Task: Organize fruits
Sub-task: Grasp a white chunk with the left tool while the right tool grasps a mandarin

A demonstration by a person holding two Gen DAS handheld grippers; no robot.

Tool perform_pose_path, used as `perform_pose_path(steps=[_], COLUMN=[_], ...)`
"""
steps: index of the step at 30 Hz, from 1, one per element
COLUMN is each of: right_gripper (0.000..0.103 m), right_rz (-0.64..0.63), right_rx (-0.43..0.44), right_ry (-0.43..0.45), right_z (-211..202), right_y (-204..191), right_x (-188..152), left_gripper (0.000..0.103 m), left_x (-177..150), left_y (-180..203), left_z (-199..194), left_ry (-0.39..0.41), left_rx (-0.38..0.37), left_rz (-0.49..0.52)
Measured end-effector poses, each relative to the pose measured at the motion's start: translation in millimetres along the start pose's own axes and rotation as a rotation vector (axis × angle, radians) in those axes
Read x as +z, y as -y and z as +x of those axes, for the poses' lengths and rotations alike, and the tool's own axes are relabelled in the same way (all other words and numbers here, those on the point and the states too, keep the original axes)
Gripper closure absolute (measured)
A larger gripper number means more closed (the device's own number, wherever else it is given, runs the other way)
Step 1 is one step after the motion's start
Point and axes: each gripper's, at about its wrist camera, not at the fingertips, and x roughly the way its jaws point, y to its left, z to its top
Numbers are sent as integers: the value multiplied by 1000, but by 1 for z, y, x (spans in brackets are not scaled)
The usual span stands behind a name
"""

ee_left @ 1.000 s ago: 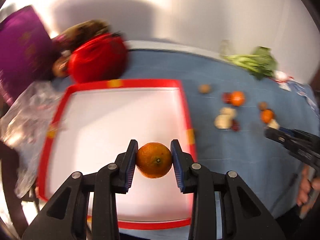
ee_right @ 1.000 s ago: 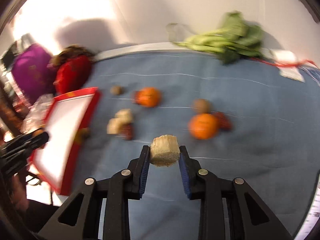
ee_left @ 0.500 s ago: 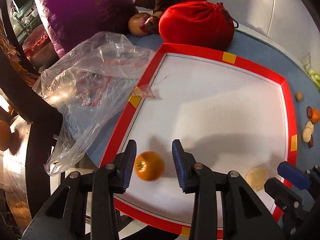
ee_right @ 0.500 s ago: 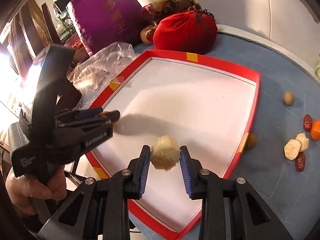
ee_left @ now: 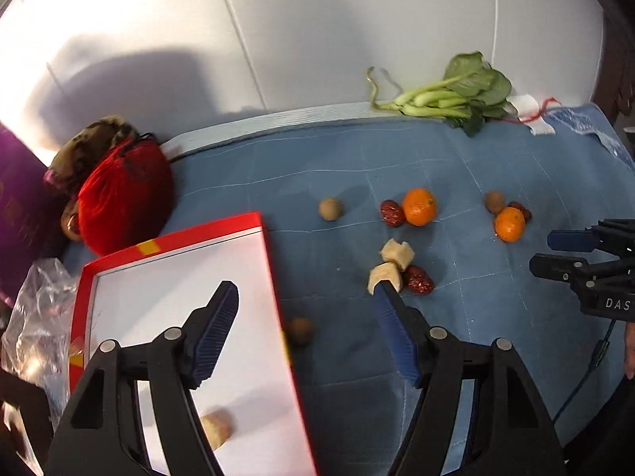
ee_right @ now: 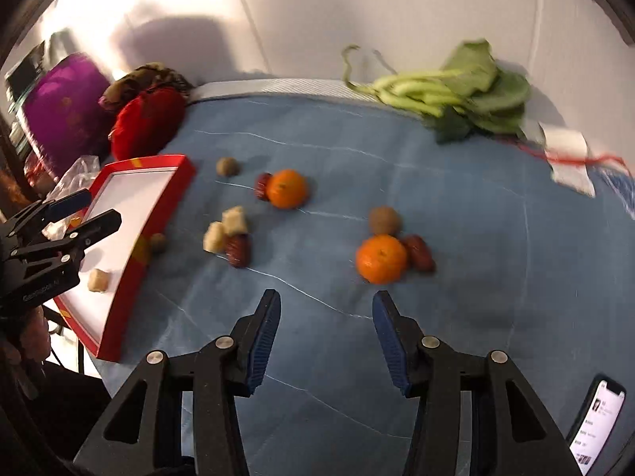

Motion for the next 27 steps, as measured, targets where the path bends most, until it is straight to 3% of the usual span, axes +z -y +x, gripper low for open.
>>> perform_pose_path(steps=[3,7,11,14,17,21,24,27], right_gripper=[53,52,53,53,52,57,68,69], right_rz=[33,74,64,81,78,76,77,80], right_rx=[24,4,17,-1,-22,-51,-76,-79], right_ry=[-27,-27,-37,-52,-57,-65,-54,-51], right_z=[12,20,26,38,47,55,57,57], right_y=[18,26,22,20,18,20,20,22], right_x=[-3,2,8,13,14,15,16,16], left_gripper=[33,33,33,33,33,33,41,56], left_x=[4,5,-4,-7,-5,-4,1,-1], left_y=[19,32,30,37,34,41,38,44], left_z=[26,47,48,51,64,76,86,80], left_ry=[-49,-89,-128,-121,-160,-180,-192,-175], left_rx=[-37,-15,-142,-97,-130,-121,-171,-181], left_rz=[54,98,80,116,101,84,70,111])
